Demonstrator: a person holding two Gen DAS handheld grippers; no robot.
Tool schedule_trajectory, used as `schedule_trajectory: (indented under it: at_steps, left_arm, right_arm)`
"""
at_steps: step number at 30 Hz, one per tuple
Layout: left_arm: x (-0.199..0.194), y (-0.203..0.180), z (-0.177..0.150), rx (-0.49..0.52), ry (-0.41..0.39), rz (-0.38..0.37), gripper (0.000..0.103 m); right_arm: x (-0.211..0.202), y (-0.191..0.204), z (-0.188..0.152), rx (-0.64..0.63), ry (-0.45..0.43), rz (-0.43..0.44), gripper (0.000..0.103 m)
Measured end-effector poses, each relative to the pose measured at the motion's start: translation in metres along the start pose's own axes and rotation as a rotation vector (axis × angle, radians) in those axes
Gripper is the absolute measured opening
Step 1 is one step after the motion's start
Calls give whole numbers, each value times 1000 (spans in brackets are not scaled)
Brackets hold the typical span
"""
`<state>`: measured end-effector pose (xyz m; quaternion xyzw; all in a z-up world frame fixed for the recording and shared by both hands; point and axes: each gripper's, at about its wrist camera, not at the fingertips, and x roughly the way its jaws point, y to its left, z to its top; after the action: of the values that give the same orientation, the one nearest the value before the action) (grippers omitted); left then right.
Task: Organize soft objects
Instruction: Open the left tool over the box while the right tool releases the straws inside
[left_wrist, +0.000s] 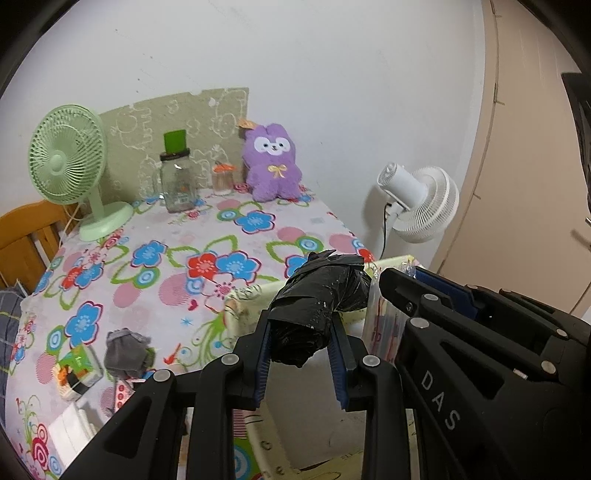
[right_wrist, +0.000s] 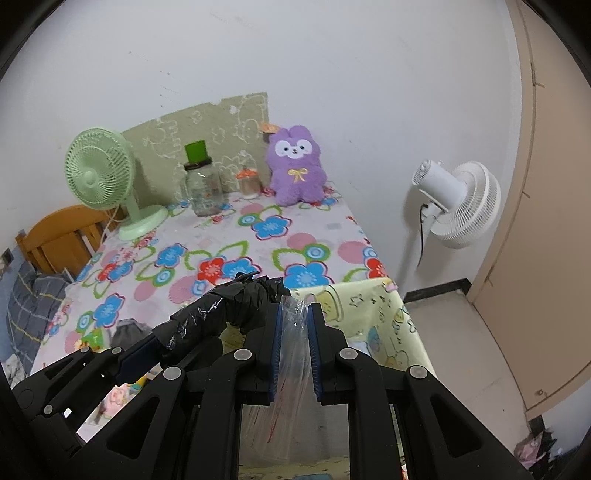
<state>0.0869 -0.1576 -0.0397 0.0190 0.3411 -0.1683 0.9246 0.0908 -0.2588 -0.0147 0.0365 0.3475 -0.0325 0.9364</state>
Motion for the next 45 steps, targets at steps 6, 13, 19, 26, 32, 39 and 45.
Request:
schedule_trajectory:
  at_steps: [6,13,19,26,32,39,45]
  left_arm:
    - [19,-4,-6,-7,52,-30,29]
    - [33,-5,-8,18,78,-26,30]
    - [42,-5,-5,57,84,-21,34]
    - [39,-4,-3,63,81,-43,61]
    - [31,-5,-3,58,62,-39,83]
    - [19,-6,-3,69,48,-30,86]
    - [5,-3,-5,72,29,-10,89]
  right_arm:
    - [14,-10,-7,16,36,-22,17]
    - [31,-14,-12,23,76,-29,17]
    - [42,-15,-12,29,97,-34,17]
    - [43,-15,-9,29,98,-31,25]
    - [33,-15,-8,32,71,-29,68]
    - [19,-11,-9,26,44,-38,80]
    - [6,-5,-10,20,23,-49,84]
